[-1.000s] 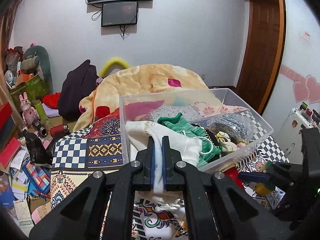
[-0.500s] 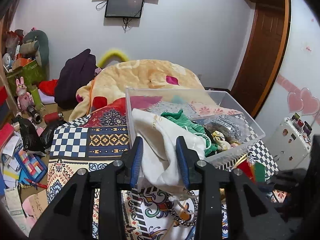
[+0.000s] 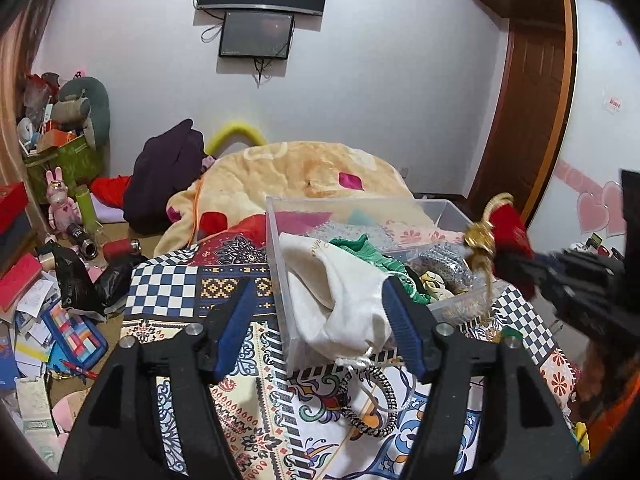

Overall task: Organize soft objects
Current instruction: 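Lower the red pouch into the box and open the right tool, then grasp the green sponge with right tool while left tool grasps the braided cord, then carry the sponge with right tool while left tool carries the cord into the box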

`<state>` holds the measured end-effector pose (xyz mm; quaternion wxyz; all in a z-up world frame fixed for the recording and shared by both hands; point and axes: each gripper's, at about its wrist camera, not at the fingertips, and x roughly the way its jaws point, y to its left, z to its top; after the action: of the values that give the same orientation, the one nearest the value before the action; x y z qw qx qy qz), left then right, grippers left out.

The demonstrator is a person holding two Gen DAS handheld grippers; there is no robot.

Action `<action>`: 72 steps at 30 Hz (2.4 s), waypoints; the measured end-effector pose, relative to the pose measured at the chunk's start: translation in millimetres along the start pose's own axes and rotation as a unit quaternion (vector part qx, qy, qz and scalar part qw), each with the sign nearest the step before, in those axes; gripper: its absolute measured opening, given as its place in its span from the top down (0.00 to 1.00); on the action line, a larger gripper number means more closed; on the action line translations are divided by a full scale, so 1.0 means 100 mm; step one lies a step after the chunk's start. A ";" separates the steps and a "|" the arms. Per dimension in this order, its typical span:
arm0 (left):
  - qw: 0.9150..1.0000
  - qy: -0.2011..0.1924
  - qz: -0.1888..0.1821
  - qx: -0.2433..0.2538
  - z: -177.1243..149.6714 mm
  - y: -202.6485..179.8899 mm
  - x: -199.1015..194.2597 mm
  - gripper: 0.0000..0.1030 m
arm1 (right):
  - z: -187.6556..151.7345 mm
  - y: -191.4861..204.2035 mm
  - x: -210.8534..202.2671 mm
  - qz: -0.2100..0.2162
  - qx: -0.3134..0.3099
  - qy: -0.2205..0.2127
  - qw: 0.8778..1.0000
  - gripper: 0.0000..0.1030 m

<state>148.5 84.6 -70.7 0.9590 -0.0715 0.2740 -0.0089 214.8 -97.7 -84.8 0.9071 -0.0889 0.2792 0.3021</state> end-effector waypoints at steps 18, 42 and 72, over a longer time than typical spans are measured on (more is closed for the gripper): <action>0.999 0.021 -0.018 0.040 -0.41 -0.16 -0.08 0.26 | 0.02 -0.13 0.56 -0.034 0.011 0.091 0.995 0.77; 0.993 0.114 -0.029 0.027 -0.85 -0.38 0.28 0.19 | -0.71 -0.28 -0.16 -0.009 0.047 0.057 0.997 0.29; 0.993 0.104 -0.030 0.036 -0.97 -0.56 0.17 0.89 | -0.93 -0.20 -0.32 0.009 0.056 0.035 0.998 0.57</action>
<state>113.3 15.8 -153.4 0.9266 -0.0437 0.3696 -0.0549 163.2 -160.9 -144.0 0.8977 -0.0453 0.3277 0.2910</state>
